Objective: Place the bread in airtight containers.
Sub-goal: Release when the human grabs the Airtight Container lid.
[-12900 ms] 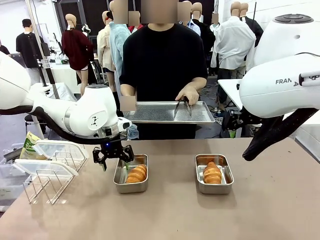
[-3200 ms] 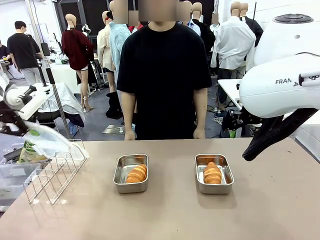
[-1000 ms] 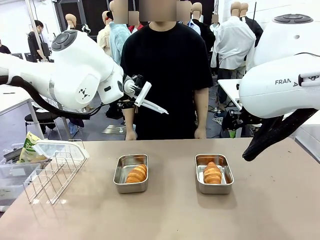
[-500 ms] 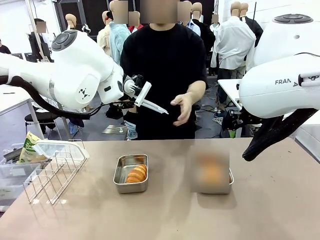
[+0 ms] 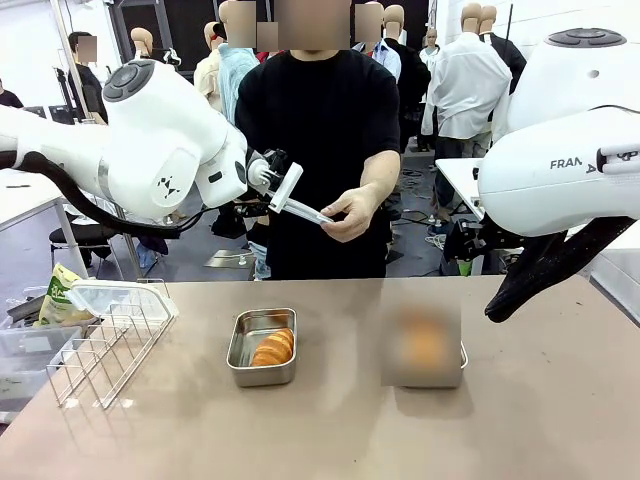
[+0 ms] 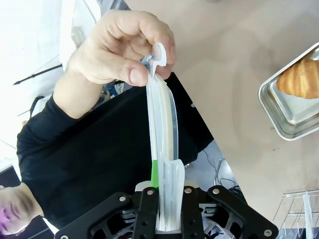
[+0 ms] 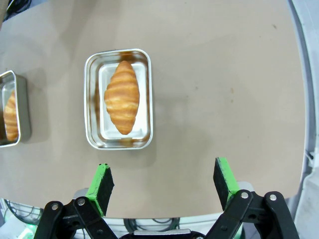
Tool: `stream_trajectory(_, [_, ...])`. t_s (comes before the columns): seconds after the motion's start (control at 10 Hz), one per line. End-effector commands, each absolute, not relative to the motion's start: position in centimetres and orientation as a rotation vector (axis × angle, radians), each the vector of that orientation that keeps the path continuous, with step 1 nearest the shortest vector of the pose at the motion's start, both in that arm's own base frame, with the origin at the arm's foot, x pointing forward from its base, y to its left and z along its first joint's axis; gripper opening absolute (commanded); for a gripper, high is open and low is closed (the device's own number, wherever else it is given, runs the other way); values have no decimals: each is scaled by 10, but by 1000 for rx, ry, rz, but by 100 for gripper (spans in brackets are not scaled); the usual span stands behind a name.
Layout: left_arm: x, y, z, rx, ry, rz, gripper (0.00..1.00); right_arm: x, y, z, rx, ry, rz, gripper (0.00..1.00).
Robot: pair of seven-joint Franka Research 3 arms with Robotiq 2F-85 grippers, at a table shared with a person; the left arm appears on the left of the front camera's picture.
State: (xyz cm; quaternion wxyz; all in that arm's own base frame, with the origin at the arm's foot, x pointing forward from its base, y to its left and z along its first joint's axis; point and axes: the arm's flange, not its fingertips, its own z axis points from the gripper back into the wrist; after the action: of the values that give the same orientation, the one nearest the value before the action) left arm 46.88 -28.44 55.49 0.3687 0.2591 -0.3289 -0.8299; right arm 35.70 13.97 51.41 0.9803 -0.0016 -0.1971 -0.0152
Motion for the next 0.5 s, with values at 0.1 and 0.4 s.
stream_trajectory(0.1, [469, -284, 559, 677, -852, -2136, 0, 357, 139, 515, -1, -396, -28, 100])
stream_trajectory(0.4, [469, -284, 559, 677, -852, -2136, 0, 357, 139, 515, -1, -396, -28, 100])
